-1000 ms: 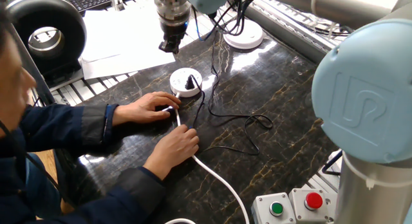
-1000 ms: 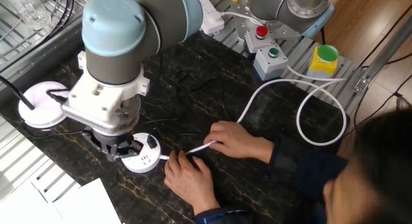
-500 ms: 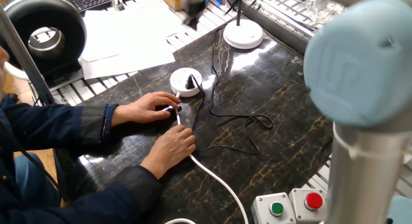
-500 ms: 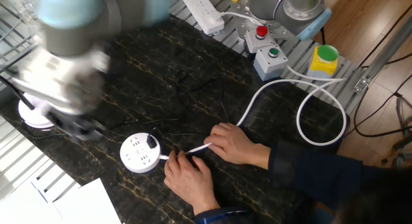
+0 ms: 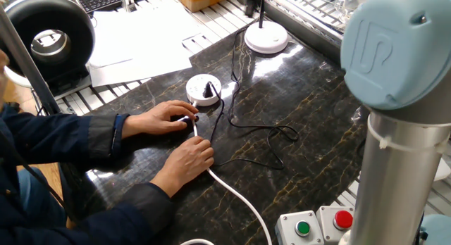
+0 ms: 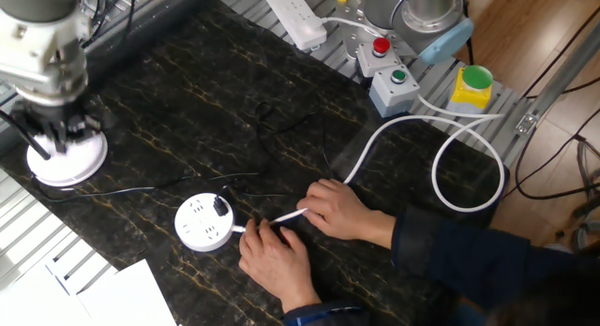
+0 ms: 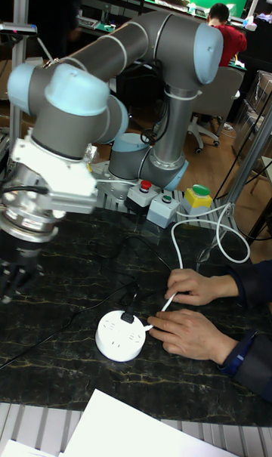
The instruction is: Plug in the power cord of the desk lamp, turn on the socket, and light up the desk lamp
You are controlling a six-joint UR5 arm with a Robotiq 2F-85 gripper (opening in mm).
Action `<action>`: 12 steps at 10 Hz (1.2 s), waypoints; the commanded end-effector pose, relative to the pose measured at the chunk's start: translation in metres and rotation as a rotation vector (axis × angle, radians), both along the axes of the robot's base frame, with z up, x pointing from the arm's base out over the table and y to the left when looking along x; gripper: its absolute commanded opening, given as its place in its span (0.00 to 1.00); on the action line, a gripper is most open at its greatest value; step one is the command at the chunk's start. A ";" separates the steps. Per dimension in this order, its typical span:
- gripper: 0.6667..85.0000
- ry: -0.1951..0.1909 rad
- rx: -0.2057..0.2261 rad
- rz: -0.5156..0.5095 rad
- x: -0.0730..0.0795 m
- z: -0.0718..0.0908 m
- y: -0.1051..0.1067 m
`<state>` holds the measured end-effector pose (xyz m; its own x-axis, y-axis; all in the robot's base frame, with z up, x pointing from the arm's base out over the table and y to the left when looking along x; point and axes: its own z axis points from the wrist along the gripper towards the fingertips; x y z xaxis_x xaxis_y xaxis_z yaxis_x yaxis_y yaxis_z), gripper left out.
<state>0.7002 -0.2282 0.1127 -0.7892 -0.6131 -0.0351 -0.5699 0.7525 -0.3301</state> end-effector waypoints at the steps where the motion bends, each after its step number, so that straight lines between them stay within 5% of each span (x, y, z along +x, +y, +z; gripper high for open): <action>1: 0.00 0.008 -0.044 0.064 -0.020 -0.017 -0.038; 6: 0.00 -0.017 -0.090 0.162 -0.003 -0.029 -0.044; 12: 0.00 -0.001 -0.040 0.172 -0.024 -0.045 -0.040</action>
